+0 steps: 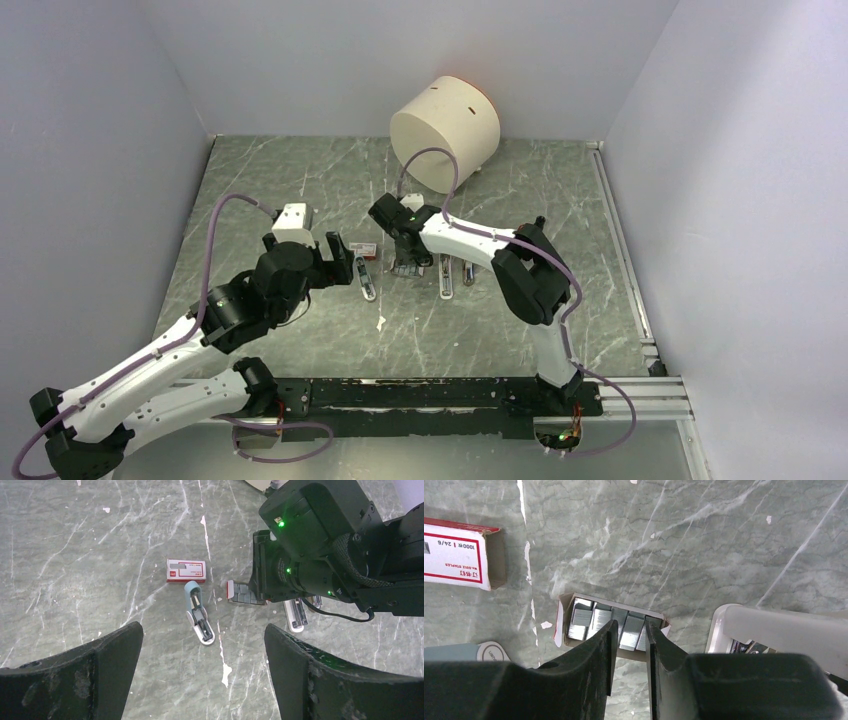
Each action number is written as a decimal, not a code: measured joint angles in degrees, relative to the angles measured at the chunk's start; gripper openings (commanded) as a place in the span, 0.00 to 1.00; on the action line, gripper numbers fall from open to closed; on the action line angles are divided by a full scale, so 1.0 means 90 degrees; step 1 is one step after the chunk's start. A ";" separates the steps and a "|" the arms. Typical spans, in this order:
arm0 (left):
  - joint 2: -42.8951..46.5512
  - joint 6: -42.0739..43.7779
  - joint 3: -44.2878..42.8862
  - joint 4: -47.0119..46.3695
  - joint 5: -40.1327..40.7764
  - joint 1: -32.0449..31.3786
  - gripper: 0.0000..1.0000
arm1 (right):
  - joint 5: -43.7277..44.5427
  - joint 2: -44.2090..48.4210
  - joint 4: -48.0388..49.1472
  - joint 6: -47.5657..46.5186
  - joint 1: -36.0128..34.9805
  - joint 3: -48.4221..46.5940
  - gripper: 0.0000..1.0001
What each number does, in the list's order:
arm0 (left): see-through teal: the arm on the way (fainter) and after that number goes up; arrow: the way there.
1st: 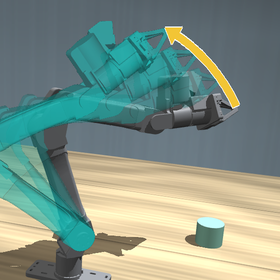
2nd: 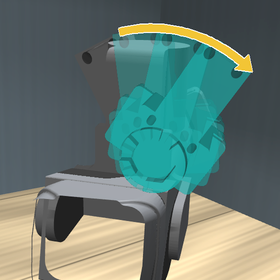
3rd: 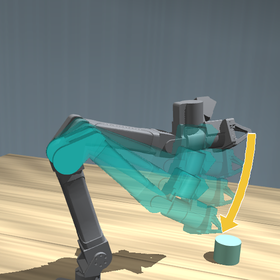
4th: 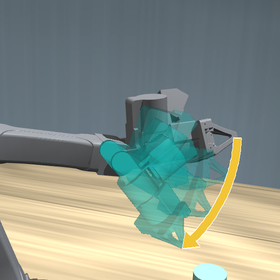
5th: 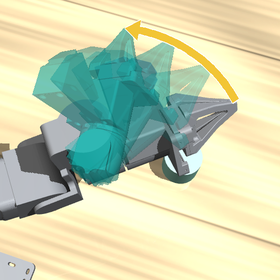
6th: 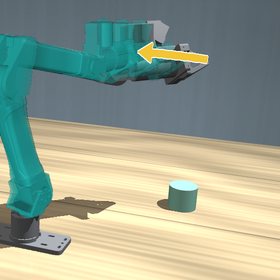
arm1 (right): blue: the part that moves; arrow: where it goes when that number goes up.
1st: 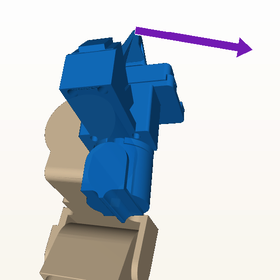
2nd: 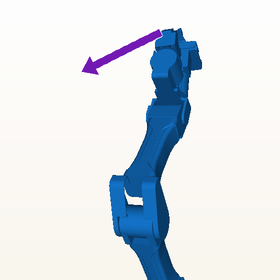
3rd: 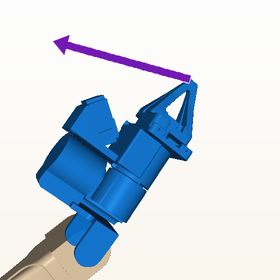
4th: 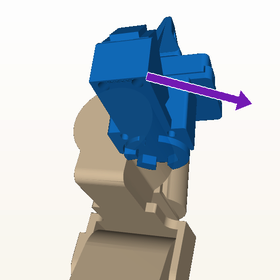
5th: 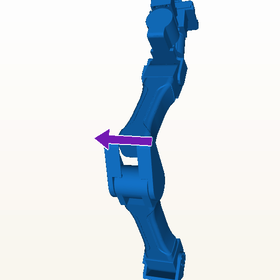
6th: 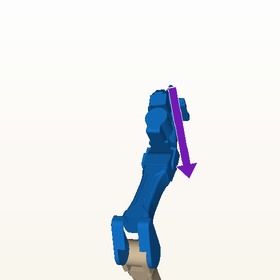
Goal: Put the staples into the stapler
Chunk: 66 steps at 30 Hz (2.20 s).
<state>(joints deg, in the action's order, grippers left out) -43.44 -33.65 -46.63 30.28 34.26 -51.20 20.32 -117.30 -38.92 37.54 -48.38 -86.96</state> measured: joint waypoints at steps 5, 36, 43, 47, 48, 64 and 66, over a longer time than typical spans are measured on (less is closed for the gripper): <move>0.0000 0.0000 0.0000 0.0000 0.0000 0.0000 0.96 | -0.0005 -0.0027 0.0005 0.0046 -0.0002 0.0032 0.30; 0.0024 0.0000 0.0000 0.0000 0.0002 0.0000 0.96 | -0.0124 -0.0080 0.0104 0.0138 0.0000 0.0136 0.31; 0.0024 0.0000 0.0002 0.0000 0.0002 0.0000 0.96 | -0.0066 -0.0075 0.0124 0.0211 0.0000 0.0170 0.23; 0.0024 0.0000 0.0002 0.0002 0.0002 0.0000 0.96 | -0.0024 -0.0034 0.0153 0.0279 0.0000 0.0226 0.22; 0.0024 0.0000 0.0002 0.0000 0.0002 0.0000 0.96 | -0.0022 -0.0017 0.0170 0.0287 0.0000 0.0248 0.21; 0.0024 0.0000 0.0002 0.0000 0.0002 0.0000 0.96 | -0.0022 0.0374 0.0347 0.0418 0.0000 0.0665 0.22; 0.0024 0.0000 0.0002 0.0000 0.0002 0.0000 0.96 | -0.0027 0.0466 0.0403 0.0420 0.0000 0.0697 0.22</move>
<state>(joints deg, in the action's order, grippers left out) -43.22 -33.65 -46.61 30.28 34.28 -51.20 20.08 -113.10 -35.29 41.32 -48.38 -80.68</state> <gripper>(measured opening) 0.958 0.218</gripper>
